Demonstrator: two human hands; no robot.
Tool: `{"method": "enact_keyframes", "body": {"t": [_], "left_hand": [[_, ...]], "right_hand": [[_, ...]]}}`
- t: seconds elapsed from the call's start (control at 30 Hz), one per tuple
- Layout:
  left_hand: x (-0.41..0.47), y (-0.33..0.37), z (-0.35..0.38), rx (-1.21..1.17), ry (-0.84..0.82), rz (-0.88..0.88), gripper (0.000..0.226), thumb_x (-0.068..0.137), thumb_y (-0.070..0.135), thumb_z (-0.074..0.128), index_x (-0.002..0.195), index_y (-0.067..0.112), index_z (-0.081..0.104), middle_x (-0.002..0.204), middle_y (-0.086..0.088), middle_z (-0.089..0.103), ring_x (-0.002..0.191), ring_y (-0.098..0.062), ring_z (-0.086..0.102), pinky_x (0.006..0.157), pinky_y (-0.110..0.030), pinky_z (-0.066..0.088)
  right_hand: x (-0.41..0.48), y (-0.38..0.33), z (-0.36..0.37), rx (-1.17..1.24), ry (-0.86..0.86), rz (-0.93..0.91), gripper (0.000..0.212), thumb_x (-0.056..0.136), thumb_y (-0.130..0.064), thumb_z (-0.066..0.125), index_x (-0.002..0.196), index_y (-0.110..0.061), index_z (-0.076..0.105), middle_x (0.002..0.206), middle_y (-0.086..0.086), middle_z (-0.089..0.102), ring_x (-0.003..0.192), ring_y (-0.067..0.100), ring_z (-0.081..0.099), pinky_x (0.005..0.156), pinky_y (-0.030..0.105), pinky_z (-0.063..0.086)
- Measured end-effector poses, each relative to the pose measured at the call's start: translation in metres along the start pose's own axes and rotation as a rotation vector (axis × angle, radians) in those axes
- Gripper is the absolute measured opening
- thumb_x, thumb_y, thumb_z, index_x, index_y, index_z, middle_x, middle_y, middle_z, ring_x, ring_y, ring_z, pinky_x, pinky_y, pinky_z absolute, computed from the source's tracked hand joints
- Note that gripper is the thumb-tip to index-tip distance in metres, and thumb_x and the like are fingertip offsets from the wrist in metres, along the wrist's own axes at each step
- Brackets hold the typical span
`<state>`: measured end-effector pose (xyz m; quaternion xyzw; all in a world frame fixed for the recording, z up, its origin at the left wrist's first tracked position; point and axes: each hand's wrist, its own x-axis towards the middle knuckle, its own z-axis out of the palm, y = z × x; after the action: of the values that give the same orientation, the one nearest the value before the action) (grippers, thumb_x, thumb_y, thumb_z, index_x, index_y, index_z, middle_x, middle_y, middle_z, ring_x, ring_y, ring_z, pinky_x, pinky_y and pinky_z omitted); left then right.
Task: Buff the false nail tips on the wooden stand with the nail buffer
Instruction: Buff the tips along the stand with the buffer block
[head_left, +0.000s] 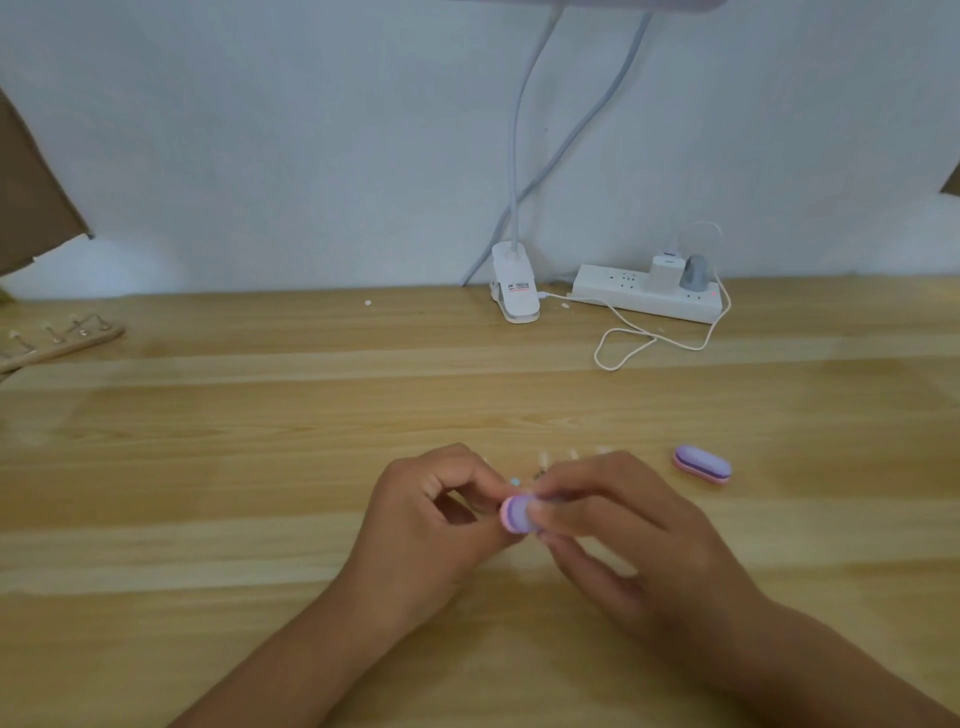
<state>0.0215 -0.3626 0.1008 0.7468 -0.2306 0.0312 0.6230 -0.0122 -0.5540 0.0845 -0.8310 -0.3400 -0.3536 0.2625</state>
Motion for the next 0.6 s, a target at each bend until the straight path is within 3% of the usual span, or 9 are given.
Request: {"method": "enact_keyframes", "body": {"t": [0.1, 0.17, 0.27, 0.33, 0.43, 0.5, 0.53, 0.6], "left_hand": [[0.001, -0.002, 0.001, -0.022, 0.045, -0.008, 0.015, 0.066, 0.000, 0.085, 0.065, 0.011, 0.074, 0.066, 0.000, 0.067, 0.053, -0.002, 0.056, 0.051, -0.015, 0.042], [0.002, -0.002, 0.001, -0.007, 0.049, -0.012, 0.015, 0.066, -0.001, 0.084, 0.066, 0.010, 0.074, 0.066, 0.000, 0.067, 0.053, -0.001, 0.057, 0.051, -0.015, 0.042], [0.001, -0.001, 0.001, 0.005, 0.017, 0.012, 0.013, 0.064, 0.010, 0.087, 0.067, 0.011, 0.074, 0.068, -0.001, 0.067, 0.055, -0.004, 0.058, 0.050, -0.019, 0.044], [0.001, 0.000, 0.000, 0.002, 0.009, 0.029, 0.016, 0.061, 0.021, 0.087, 0.068, 0.012, 0.075, 0.067, -0.001, 0.067, 0.056, -0.006, 0.059, 0.050, -0.021, 0.045], [0.001, -0.001, 0.000, -0.024, 0.018, 0.028, 0.010, 0.064, 0.011, 0.086, 0.068, 0.014, 0.077, 0.067, 0.001, 0.067, 0.055, -0.004, 0.059, 0.051, -0.018, 0.044], [0.001, -0.002, 0.000, -0.011, 0.012, 0.027, 0.010, 0.064, 0.012, 0.085, 0.068, 0.017, 0.077, 0.067, 0.001, 0.068, 0.056, -0.004, 0.059, 0.051, -0.018, 0.044], [0.000, -0.002, 0.000, 0.004, 0.011, 0.029, 0.012, 0.065, 0.011, 0.086, 0.068, 0.019, 0.077, 0.068, 0.001, 0.068, 0.057, -0.005, 0.060, 0.051, -0.020, 0.045], [0.000, -0.003, 0.000, 0.027, 0.002, 0.044, 0.015, 0.066, 0.009, 0.087, 0.069, 0.018, 0.077, 0.070, -0.001, 0.068, 0.059, -0.008, 0.061, 0.053, -0.023, 0.047]], "right_hand": [[-0.001, 0.019, -0.010, -0.150, 0.038, 0.118, 0.014, 0.086, 0.003, 0.072, 0.092, -0.008, 0.077, 0.101, 0.002, 0.068, 0.090, 0.014, 0.066, 0.081, 0.032, 0.052], [-0.003, 0.021, -0.011, -0.123, 0.062, 0.192, 0.018, 0.083, 0.005, 0.076, 0.093, -0.010, 0.076, 0.103, -0.002, 0.067, 0.093, 0.012, 0.066, 0.078, 0.039, 0.053], [-0.003, 0.008, -0.002, 0.042, 0.021, 0.063, 0.011, 0.095, -0.007, 0.064, 0.103, -0.011, 0.072, 0.109, 0.001, 0.065, 0.100, 0.012, 0.063, 0.092, 0.019, 0.045], [-0.003, 0.006, 0.000, 0.042, -0.033, -0.026, 0.012, 0.098, -0.009, 0.061, 0.105, -0.012, 0.070, 0.110, 0.004, 0.066, 0.098, 0.015, 0.062, 0.092, 0.019, 0.044], [-0.004, 0.024, -0.011, -0.088, -0.002, 0.103, 0.010, 0.090, 0.001, 0.069, 0.093, -0.006, 0.074, 0.106, 0.003, 0.066, 0.096, 0.016, 0.065, 0.079, 0.039, 0.055], [-0.004, 0.031, -0.017, -0.089, 0.044, 0.218, 0.010, 0.085, 0.004, 0.072, 0.090, -0.005, 0.073, 0.104, 0.002, 0.066, 0.095, 0.019, 0.067, 0.073, 0.046, 0.055], [-0.003, 0.028, -0.018, -0.065, 0.057, 0.221, 0.008, 0.087, 0.003, 0.072, 0.091, -0.004, 0.073, 0.104, 0.002, 0.065, 0.096, 0.020, 0.067, 0.078, 0.043, 0.055], [-0.001, 0.014, -0.011, -0.003, 0.037, 0.126, 0.008, 0.093, -0.005, 0.066, 0.096, -0.007, 0.072, 0.107, 0.002, 0.065, 0.099, 0.016, 0.065, 0.090, 0.022, 0.048]]}}
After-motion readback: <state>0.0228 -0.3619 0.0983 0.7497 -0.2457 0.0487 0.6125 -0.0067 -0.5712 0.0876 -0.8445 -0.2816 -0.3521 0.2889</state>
